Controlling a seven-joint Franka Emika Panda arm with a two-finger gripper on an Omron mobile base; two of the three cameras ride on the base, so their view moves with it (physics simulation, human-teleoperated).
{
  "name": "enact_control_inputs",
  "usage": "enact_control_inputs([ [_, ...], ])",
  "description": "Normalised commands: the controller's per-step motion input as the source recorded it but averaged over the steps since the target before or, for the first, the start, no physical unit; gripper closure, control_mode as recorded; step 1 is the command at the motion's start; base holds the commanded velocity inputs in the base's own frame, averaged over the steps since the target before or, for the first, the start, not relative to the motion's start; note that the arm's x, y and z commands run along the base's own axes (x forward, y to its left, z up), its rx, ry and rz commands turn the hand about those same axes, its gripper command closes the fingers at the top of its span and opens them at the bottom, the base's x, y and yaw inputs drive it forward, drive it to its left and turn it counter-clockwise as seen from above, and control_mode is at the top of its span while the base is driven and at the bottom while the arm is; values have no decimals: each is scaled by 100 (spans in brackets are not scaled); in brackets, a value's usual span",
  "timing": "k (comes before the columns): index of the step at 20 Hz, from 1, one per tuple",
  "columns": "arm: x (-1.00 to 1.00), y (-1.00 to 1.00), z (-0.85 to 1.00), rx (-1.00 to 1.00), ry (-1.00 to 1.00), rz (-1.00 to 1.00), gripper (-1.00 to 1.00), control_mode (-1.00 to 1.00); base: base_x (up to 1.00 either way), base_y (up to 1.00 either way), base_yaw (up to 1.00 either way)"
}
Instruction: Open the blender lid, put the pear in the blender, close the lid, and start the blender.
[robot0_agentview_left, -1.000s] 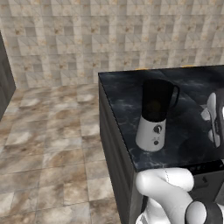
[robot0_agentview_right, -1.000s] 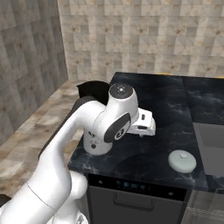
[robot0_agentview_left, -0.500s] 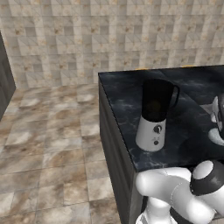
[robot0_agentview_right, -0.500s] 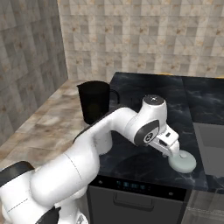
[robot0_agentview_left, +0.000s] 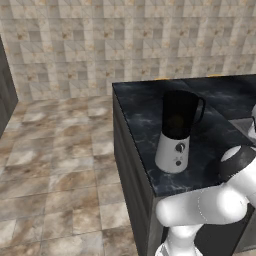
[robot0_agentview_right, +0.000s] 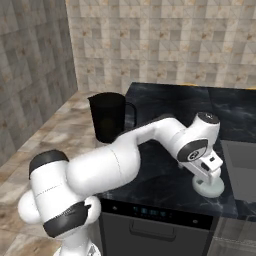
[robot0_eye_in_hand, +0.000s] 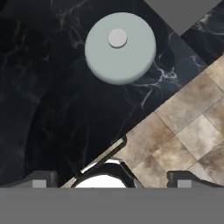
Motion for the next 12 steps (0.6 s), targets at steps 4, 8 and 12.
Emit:
enact_control_inputs([
  [4, 28, -31, -45, 4, 1, 0, -100, -100, 0, 0, 0],
  [8, 27, -15, -43, 0, 0, -1, -100, -100, 0, 0, 0],
  [12, 32, -6, -18, 0, 0, -1, -100, -100, 0, 0, 0],
])
